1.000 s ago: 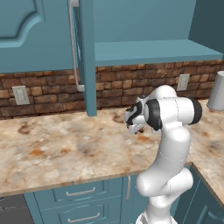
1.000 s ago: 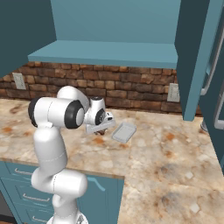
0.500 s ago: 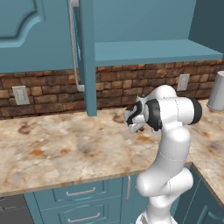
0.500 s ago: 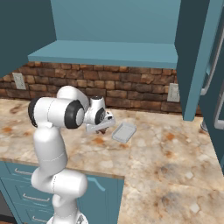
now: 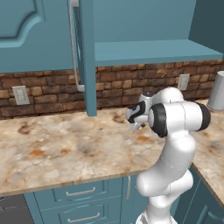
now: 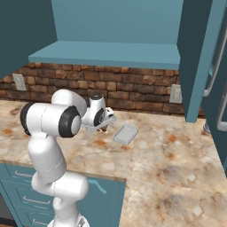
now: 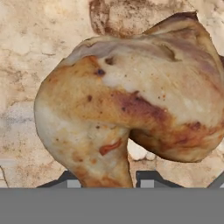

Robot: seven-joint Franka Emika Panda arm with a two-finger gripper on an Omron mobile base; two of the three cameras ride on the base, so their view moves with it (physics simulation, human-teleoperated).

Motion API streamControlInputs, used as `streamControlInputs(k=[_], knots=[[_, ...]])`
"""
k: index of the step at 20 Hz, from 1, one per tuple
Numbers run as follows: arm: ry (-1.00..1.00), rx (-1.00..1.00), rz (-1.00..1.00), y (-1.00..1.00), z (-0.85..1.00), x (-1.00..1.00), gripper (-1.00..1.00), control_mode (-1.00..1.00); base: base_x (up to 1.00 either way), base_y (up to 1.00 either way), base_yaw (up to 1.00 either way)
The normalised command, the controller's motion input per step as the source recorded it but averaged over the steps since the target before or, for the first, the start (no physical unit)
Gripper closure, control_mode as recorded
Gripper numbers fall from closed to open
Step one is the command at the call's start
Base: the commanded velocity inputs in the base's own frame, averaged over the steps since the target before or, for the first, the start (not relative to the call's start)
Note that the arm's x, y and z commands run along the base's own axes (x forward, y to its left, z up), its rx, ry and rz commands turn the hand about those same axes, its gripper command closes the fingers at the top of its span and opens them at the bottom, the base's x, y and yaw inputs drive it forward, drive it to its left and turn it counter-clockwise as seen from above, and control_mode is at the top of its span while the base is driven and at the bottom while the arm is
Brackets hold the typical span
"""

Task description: Retrieve the tupperware from the cabinet, then place the raw meat into the tupperware to avoid contamination.

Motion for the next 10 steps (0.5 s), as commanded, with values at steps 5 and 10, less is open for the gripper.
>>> streamControlInputs(k=[5, 10], knots=[[-0.06, 0.00, 0.07, -0.01, 0.43, -0.23, 1.00, -1.00, 0.00, 0.00, 0.00], [-0.03, 0.00, 0.02, -0.04, 0.39, -0.29, 1.00, -1.00, 0.00, 0.00, 0.00]])
